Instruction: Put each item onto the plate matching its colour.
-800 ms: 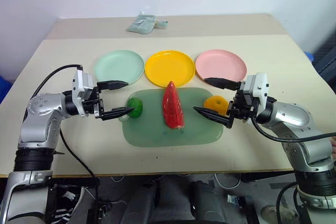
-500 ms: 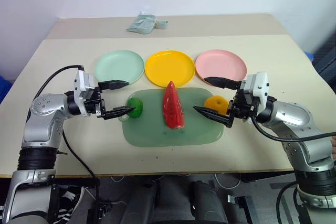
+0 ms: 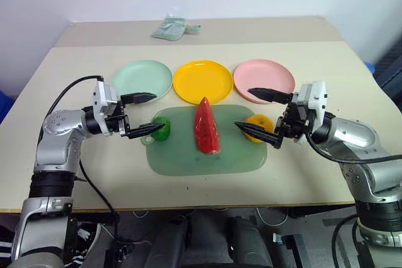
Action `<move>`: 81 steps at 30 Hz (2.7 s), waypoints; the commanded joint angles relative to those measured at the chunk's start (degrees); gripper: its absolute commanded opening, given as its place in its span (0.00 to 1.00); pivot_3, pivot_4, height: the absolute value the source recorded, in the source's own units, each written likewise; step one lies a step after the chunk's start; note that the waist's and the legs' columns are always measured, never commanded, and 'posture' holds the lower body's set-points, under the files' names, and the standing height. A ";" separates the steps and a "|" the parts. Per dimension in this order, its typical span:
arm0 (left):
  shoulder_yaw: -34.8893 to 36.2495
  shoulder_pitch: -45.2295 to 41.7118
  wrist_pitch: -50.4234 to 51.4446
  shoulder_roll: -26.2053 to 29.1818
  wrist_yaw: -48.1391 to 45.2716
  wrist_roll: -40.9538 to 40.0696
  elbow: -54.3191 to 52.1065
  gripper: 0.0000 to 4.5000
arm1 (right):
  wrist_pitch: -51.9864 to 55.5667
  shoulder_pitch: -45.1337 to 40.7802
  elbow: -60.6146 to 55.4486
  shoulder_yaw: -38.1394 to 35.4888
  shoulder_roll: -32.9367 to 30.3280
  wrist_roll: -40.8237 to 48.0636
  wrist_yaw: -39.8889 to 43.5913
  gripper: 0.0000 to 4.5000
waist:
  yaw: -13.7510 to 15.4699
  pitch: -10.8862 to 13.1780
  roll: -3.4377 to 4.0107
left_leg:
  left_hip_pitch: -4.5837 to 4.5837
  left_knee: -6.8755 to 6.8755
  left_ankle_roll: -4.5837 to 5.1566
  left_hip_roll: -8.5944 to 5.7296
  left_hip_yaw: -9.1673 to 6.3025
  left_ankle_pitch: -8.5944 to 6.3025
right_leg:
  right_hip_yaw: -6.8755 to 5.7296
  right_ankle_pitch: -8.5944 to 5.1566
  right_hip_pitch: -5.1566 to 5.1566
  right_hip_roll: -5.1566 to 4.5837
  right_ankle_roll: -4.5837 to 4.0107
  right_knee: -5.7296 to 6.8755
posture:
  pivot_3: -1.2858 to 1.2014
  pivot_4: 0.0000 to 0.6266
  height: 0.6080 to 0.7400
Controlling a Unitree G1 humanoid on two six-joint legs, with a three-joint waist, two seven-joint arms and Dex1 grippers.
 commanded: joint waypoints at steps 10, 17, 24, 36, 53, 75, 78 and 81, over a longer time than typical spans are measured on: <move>-3.69 -0.45 -4.03 0.90 5.52 9.65 5.90 1.00 | 5.10 -2.70 0.02 1.24 -1.13 3.04 2.85 0.99 | 0.02 0.00 0.00 | 0.01 0.00 0.02 0.01 0.01 0.02 | 0.00 0.02 -0.01 0.02 0.00 0.02 | 0.52 0.24 1.00; -6.71 0.00 -5.59 -0.96 6.41 12.35 8.13 1.00 | 4.64 -3.62 -1.00 3.87 -2.19 -1.43 2.85 0.99 | 0.04 0.00 0.00 | 0.00 0.02 0.02 0.00 0.01 0.02 | -0.01 0.03 0.00 0.01 0.02 0.01 | 0.52 0.24 1.00; -8.55 -0.90 -6.41 -2.60 6.18 13.68 11.11 1.00 | 1.89 -3.80 -1.19 5.28 -3.09 -5.34 3.69 0.99 | -0.03 0.00 -0.01 | 0.00 0.02 0.02 0.00 0.01 0.02 | -0.01 0.13 -0.01 0.01 0.19 0.02 | 0.52 0.24 1.00; -10.25 -1.51 -13.71 -3.82 8.34 17.69 14.78 0.83 | 2.07 -4.01 -1.92 3.62 -2.56 -3.85 3.06 1.00 | 0.06 0.00 -0.01 | 0.01 0.05 0.03 0.00 0.01 0.02 | -0.02 0.14 0.03 0.01 0.20 0.02 | 0.52 0.24 1.00; -0.55 -26.43 -7.36 -9.57 50.86 21.38 41.29 0.83 | -6.51 -14.32 10.85 4.78 8.04 -15.48 -12.07 1.00 | -0.35 0.01 -0.06 | 0.05 0.13 0.02 -0.05 0.00 0.06 | -0.06 0.22 0.08 0.05 0.38 0.09 | 0.52 0.24 1.00; 0.37 -25.94 -15.10 -10.97 34.39 17.04 39.80 1.00 | -6.44 -13.52 9.66 3.74 10.15 -16.35 -13.78 1.00 | -0.40 0.02 -0.08 | 0.02 0.23 0.00 -0.15 -0.05 0.08 | -0.07 0.33 0.12 0.04 0.47 0.14 | 0.52 0.24 1.00; -3.34 -17.04 -12.56 -9.62 15.79 11.37 23.92 1.00 | -3.13 -13.17 8.48 2.89 8.91 -14.24 -12.61 1.00 | -0.69 0.00 -0.04 | 0.02 0.21 0.01 -0.14 -0.02 0.07 | -0.05 0.34 0.14 0.01 0.46 0.11 | 0.52 0.24 1.00; -2.74 -12.17 -6.91 -8.89 8.84 5.07 13.18 1.00 | 1.85 -13.14 6.73 2.89 8.14 -12.51 -13.07 1.00 | -0.74 0.00 -0.03 | 0.03 0.21 0.02 -0.11 -0.02 0.07 | -0.02 0.37 0.10 0.04 0.41 0.12 | 0.52 0.24 1.00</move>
